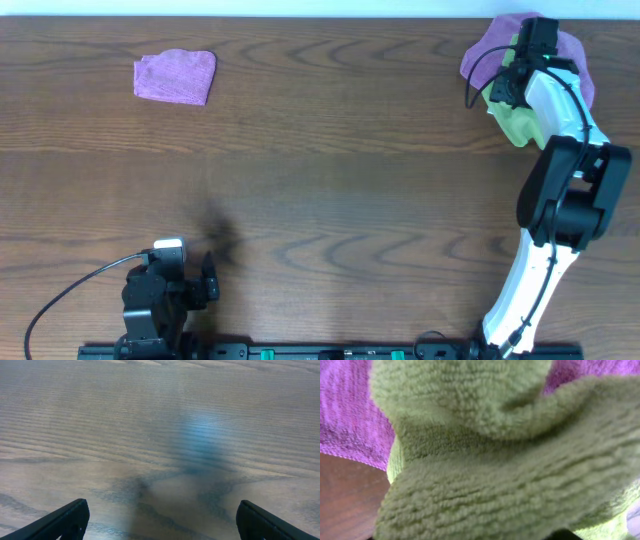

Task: Fold the cloth
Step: 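Grasp the green cloth with the right gripper and lift it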

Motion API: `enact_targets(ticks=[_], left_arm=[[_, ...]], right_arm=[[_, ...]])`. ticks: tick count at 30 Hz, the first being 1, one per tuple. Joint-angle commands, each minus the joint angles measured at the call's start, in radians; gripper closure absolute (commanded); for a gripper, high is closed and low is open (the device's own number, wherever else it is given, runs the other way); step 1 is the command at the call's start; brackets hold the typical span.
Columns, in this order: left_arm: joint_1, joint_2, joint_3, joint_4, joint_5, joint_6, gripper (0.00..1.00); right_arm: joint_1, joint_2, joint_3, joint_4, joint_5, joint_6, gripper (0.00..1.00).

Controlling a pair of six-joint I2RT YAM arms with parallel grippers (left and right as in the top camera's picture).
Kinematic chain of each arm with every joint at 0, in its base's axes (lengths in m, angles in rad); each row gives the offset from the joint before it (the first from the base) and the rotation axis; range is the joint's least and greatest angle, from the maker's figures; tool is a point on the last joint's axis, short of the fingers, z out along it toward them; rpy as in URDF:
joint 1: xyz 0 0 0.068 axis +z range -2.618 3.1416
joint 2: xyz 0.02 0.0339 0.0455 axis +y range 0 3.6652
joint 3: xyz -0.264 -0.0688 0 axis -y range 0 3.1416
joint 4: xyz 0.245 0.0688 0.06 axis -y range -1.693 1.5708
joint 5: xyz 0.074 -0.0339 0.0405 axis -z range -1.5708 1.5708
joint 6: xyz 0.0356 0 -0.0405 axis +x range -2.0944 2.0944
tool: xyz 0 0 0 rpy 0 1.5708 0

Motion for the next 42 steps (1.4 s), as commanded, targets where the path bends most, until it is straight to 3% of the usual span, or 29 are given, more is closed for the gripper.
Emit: enact_targets(ticks=[1, 5, 7, 15, 27, 36, 42], left_arm=[[0.002, -0.006, -0.038, -0.035, -0.019, 0.015, 0.05], [0.002, -0.006, -0.038, -0.035, -0.019, 0.015, 0.05], [0.002, -0.006, -0.038, -0.035, -0.019, 0.015, 0.05], [0.002, -0.006, -0.038, -0.035, -0.019, 0.015, 0.05], [0.002, -0.006, -0.038, -0.035, -0.019, 0.015, 0.05], [0.002, -0.006, -0.038, -0.035, -0.019, 0.015, 0.05], [0.002, -0.006, -0.038, -0.035, -0.019, 0.015, 0.05]], right_arm=[[-0.005, 0.002, 0.017, 0.002, 0.014, 0.008, 0.7], [-0.005, 0.002, 0.017, 0.002, 0.011, 0.007, 0.93], [-0.005, 0.002, 0.028, -0.01, 0.011, 0.008, 0.98], [0.005, 0.001, 0.267, -0.254, -0.003, 0.022, 0.99], [0.179, -0.055, 0.924, -0.803, -0.091, 0.022, 0.98], [0.388, -0.257, 1.008, -1.022, -0.157, 0.031, 0.99], [0.488, -0.404, 0.998, -1.038, -0.136, 0.068, 0.98]])
